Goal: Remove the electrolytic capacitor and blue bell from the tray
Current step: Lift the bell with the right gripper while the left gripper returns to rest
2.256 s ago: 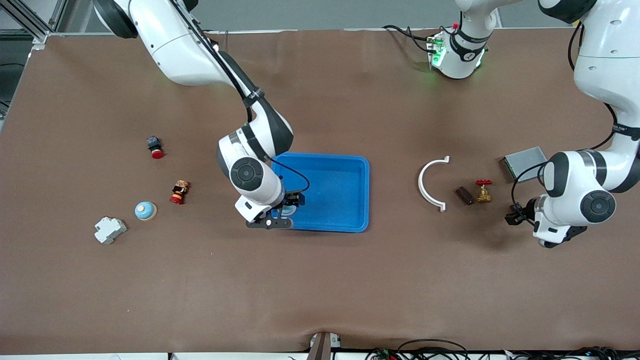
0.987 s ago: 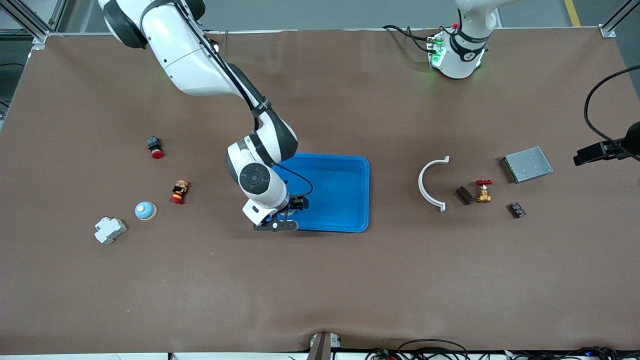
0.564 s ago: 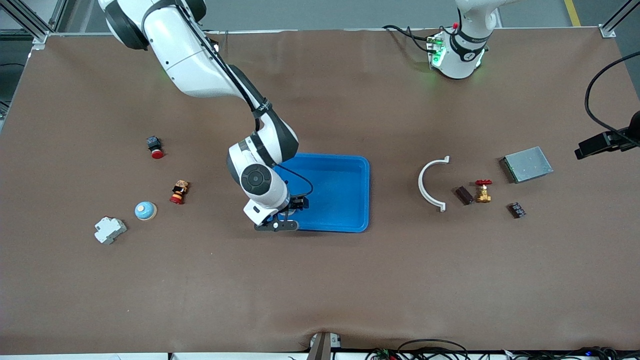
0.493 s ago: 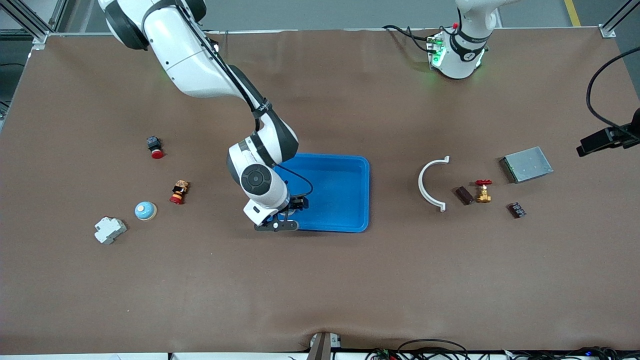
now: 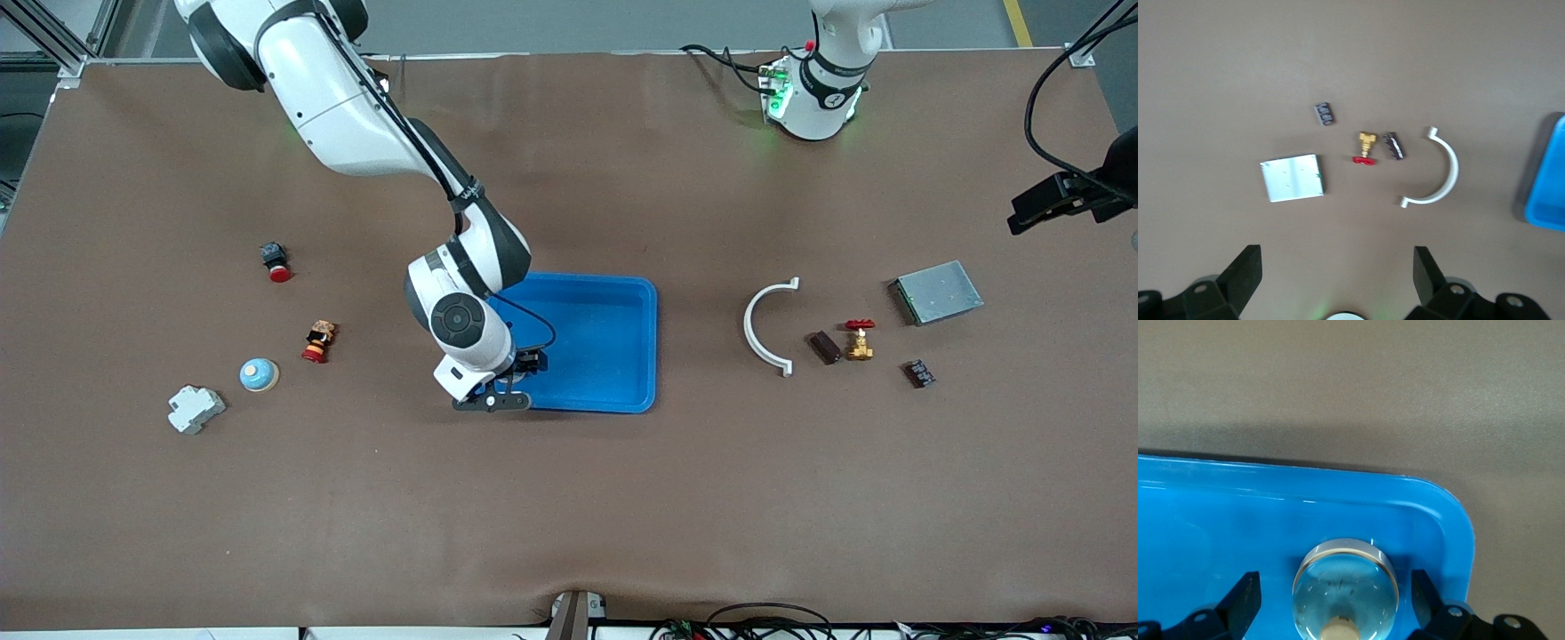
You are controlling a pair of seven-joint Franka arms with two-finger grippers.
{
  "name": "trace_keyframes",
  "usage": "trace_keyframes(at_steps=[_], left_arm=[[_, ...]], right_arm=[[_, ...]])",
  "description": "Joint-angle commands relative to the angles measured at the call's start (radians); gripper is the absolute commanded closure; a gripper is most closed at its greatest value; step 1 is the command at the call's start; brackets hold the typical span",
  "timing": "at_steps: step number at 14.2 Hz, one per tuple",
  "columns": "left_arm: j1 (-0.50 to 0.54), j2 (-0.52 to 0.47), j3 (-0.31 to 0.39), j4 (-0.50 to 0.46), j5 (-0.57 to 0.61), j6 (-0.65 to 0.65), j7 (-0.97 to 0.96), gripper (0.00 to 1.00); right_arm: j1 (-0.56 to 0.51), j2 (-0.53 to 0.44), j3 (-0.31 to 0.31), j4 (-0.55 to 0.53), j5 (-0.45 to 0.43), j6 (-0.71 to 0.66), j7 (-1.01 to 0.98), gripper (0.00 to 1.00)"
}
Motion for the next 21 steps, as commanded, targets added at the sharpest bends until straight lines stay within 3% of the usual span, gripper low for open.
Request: trace_keyframes(at_steps=[1,6,11,13,18,21], left_arm=[[-0.074,-0.066,0.102,-0.062,-0.059,-0.001,0.007,0.0],[-0.076,-0.088,0.098,-0.077,-0.059,-0.001,0.006,0.0],[-0.082,-0.069,0.06,-0.07,-0.056,0.002,0.009,0.0],[-0.086,-0.046,0.05,-0.035,-0.061,0.011,0.01,0.0],[-0.079,-0.031,-0.006,-0.033,-0.065,0.006,-0.01,0.0],[-0.073,-0.034,-0.006,-0.033,-0.065,-0.004,-0.011,0.0]], right_arm=[[0.009,0.019,-0.008,0.017,-0.011,0.003,-0.001,0.0],[0.007,0.025,-0.008,0.014,-0.009,0.016,-0.001,0.0],[0.006,0.029,-0.008,0.014,-0.009,0.017,-0.002,0.61],[0.006,0.029,-0.008,0.014,-0.009,0.016,-0.002,0.81],[-0.003,-0.007,-0.007,0.015,0.0,-0.015,0.001,0.84],[-0.031,-0.111,-0.01,0.024,0.005,-0.171,-0.015,0.84]])
